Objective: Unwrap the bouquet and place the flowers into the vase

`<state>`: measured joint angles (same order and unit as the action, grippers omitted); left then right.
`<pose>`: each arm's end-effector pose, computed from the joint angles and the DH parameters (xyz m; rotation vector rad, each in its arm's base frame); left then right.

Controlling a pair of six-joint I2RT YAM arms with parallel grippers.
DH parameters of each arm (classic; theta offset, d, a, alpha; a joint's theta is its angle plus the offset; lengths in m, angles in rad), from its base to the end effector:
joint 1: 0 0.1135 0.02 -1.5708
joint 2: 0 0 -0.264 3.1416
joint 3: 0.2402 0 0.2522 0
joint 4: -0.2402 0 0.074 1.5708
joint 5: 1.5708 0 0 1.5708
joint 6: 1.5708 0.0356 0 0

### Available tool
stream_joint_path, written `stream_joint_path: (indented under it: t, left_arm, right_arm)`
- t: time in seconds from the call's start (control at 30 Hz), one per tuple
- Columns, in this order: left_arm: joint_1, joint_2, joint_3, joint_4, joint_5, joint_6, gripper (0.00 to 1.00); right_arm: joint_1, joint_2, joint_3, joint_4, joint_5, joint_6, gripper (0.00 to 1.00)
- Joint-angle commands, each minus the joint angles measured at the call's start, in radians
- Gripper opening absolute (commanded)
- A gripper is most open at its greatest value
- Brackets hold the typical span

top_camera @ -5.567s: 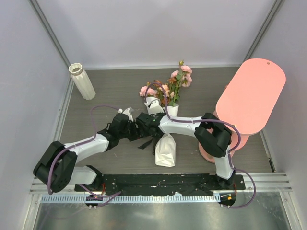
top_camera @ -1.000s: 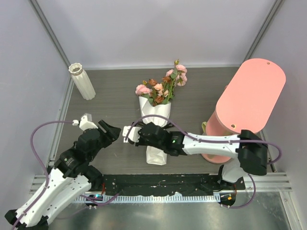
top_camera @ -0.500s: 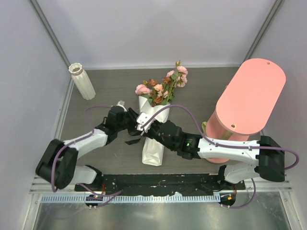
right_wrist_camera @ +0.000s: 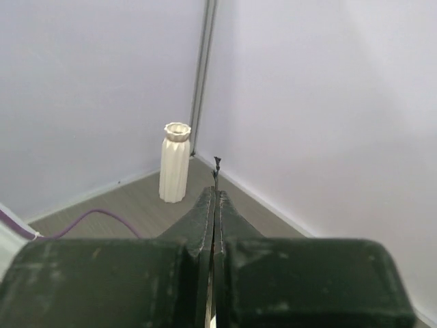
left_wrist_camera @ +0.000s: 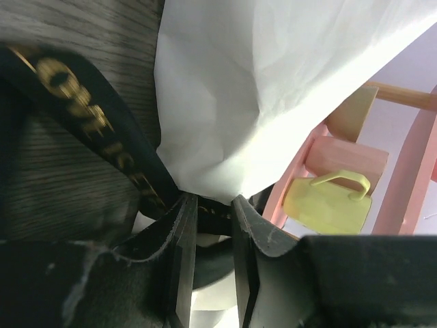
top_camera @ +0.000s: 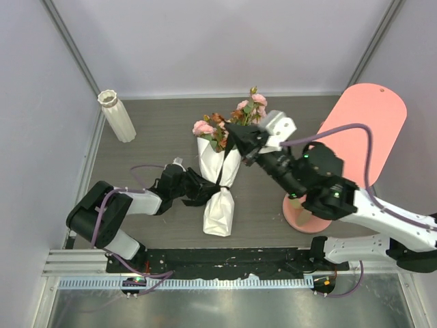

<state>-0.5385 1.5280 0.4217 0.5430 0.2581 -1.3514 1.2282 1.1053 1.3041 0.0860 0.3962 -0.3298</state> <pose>0.2218 -0.1431 0.1272 -0.8050 2.3122 -1.2766 0.0910 0.2142 0.4866 -0.6556 1.1525 0.5108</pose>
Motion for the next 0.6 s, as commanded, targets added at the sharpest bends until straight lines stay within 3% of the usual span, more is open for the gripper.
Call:
stream_joint_path:
  t: [0.0,0.17,0.3,0.4,0.57]
  left_arm:
    - [0.0,-0.034,0.006,0.0,-0.042,0.047,0.31]
    - [0.0,-0.196,0.084,-0.179,-0.028,0.159,0.35]
    - [0.002,-0.453,0.201,-0.533,-0.094,0.346,0.56]
    - [0.002,-0.56,0.268,-0.705,-0.16,0.414,0.67]
    - [0.002,-0.675,0.261,-0.805,-0.152,0.462,0.67]
  right_arm:
    - [0.004,-0.071,0.032,-0.144,0.106,-0.003,0.01]
    - [0.004,-0.055,-0.058,-0.27,0.403,-0.032,0.01]
    - [0.004,-0.039,-0.164,-0.296,0.484,-0.011,0.01]
    - [0.002,-0.01,-0.196,-0.318,0.498,0.052,0.01]
    - [-0.036,0.102,-0.178,-0.339,0.668,0.071,0.01]
